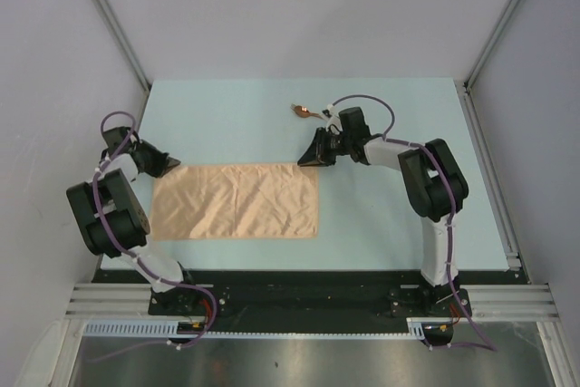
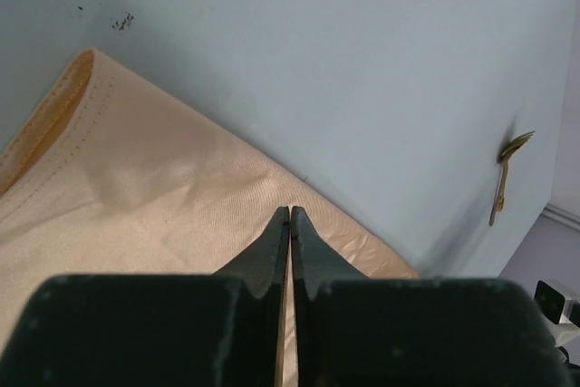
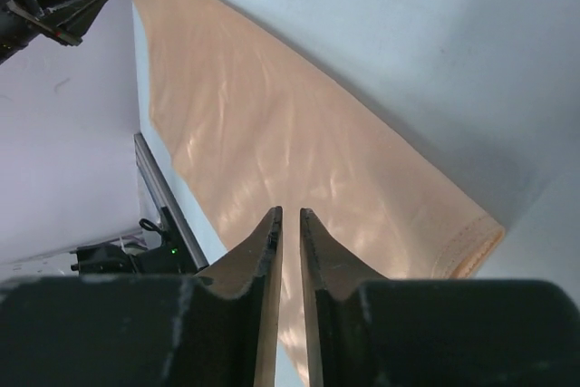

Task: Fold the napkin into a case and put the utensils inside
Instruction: Smooth out the rectangle-folded napkin at the corner of the board, then move the rectangle-folded napkin to the center of the board, then pick up the rectangle-folded napkin from the center of the board, then fold the rectangle-folded napkin at the center of the board.

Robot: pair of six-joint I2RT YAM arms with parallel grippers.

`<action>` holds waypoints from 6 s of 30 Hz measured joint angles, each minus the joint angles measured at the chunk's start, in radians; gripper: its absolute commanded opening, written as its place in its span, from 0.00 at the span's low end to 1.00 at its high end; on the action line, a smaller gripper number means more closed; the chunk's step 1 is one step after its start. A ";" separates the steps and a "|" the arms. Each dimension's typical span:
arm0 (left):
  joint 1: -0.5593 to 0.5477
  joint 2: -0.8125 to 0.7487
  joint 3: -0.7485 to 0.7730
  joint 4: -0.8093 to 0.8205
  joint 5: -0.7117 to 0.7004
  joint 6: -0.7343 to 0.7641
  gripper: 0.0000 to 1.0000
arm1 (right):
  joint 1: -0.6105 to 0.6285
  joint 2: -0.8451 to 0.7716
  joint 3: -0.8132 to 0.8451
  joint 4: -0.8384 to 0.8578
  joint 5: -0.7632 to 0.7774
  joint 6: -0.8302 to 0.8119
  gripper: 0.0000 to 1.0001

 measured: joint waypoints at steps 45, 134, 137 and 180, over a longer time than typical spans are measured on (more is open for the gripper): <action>0.087 0.251 0.212 -0.090 -0.177 0.081 0.09 | -0.038 0.170 0.060 0.033 -0.026 -0.058 0.12; -0.975 -0.844 -0.279 -0.255 -0.292 0.291 0.49 | 0.447 -0.143 -0.021 -0.621 1.022 0.078 0.00; -0.973 -0.838 -0.279 -0.253 -0.288 0.286 0.49 | 0.385 -0.216 -0.101 -0.624 1.017 0.031 0.00; -0.858 -0.869 -0.179 -0.453 -0.618 0.231 0.61 | 0.549 0.071 0.499 -0.773 0.795 0.056 0.00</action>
